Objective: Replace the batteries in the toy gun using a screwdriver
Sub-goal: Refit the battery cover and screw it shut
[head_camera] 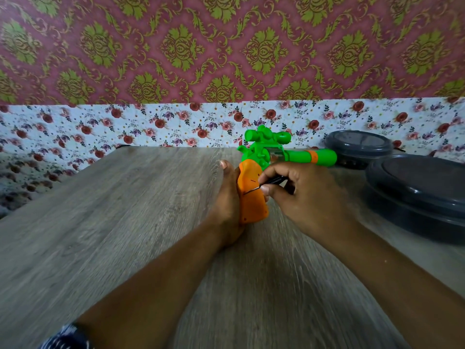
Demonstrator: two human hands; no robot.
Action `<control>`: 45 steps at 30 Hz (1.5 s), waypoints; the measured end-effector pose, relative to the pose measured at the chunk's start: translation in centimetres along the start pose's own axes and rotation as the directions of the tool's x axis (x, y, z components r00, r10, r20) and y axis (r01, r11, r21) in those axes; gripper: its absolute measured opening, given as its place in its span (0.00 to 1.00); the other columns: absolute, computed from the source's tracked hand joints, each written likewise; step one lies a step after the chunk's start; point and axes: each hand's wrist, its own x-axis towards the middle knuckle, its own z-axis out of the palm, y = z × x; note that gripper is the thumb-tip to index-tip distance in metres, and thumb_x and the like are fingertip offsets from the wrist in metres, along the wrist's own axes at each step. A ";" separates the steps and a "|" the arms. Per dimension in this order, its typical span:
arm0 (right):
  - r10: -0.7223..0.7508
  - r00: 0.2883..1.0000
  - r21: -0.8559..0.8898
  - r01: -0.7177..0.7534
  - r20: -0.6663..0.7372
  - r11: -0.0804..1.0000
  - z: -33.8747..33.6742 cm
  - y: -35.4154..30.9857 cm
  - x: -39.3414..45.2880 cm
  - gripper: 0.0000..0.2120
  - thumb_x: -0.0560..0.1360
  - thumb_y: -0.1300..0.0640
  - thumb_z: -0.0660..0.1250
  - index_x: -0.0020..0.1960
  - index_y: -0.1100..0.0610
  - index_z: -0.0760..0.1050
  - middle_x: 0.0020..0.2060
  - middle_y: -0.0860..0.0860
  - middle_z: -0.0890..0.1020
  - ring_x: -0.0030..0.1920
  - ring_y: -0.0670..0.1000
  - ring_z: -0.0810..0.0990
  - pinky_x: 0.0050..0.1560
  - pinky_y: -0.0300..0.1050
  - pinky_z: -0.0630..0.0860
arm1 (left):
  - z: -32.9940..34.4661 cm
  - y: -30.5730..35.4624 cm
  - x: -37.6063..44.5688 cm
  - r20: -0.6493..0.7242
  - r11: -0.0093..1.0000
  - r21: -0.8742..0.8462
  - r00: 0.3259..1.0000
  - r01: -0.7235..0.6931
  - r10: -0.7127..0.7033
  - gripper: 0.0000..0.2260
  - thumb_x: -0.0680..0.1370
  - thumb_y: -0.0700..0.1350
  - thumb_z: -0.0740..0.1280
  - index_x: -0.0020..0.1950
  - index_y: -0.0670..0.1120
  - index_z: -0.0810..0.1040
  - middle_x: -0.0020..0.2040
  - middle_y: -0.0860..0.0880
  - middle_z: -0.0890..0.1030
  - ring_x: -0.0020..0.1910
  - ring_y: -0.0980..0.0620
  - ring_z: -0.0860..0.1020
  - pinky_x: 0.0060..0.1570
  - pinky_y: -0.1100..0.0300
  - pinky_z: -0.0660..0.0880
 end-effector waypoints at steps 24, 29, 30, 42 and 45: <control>-0.156 0.982 -0.198 0.132 -0.110 0.971 1.0 0.5 -0.5 0.08 0.69 0.50 0.66 0.37 0.54 0.78 0.25 0.49 0.79 0.25 0.47 0.71 0.27 0.37 0.64 | 0.4 0.1 -1.1 -0.017 0.991 0.120 0.998 -0.061 0.064 0.36 0.73 0.69 0.45 0.66 0.45 0.72 0.61 0.41 0.79 0.60 0.44 0.79 0.63 0.41 0.71; -0.108 0.983 -0.132 0.089 -0.149 0.987 1.3 0.5 -0.5 0.08 0.68 0.50 0.66 0.36 0.54 0.77 0.25 0.50 0.79 0.26 0.51 0.75 0.27 0.42 0.69 | 0.6 0.1 -1.3 0.030 0.987 0.128 0.995 -0.094 0.090 0.34 0.74 0.66 0.44 0.64 0.46 0.74 0.61 0.41 0.79 0.60 0.46 0.79 0.62 0.45 0.73; -0.102 0.982 -0.129 0.082 -0.158 0.988 1.4 0.5 -0.6 0.08 0.68 0.50 0.66 0.36 0.54 0.77 0.26 0.50 0.80 0.26 0.52 0.76 0.27 0.42 0.70 | 0.6 0.1 -1.3 0.033 0.986 0.132 0.994 -0.104 0.101 0.32 0.75 0.65 0.43 0.61 0.47 0.75 0.60 0.42 0.80 0.59 0.47 0.79 0.61 0.48 0.74; 0.014 0.984 0.108 0.005 -0.176 0.994 1.4 0.1 -0.3 0.11 0.70 0.50 0.59 0.45 0.50 0.80 0.31 0.51 0.83 0.31 0.51 0.80 0.36 0.51 0.78 | 0.9 2.0 -2.1 -0.316 0.992 0.111 0.945 -0.054 0.087 0.18 0.82 0.54 0.50 0.51 0.41 0.70 0.37 0.41 0.76 0.36 0.45 0.76 0.38 0.61 0.73; 0.003 0.994 0.046 0.002 -0.112 0.999 1.8 0.8 -0.4 0.11 0.72 0.57 0.61 0.47 0.52 0.81 0.41 0.52 0.84 0.41 0.52 0.82 0.44 0.51 0.78 | 1.1 2.2 -1.5 -0.386 0.962 0.271 0.918 0.016 0.094 0.08 0.77 0.40 0.63 0.51 0.35 0.71 0.37 0.40 0.73 0.33 0.46 0.72 0.22 0.73 0.67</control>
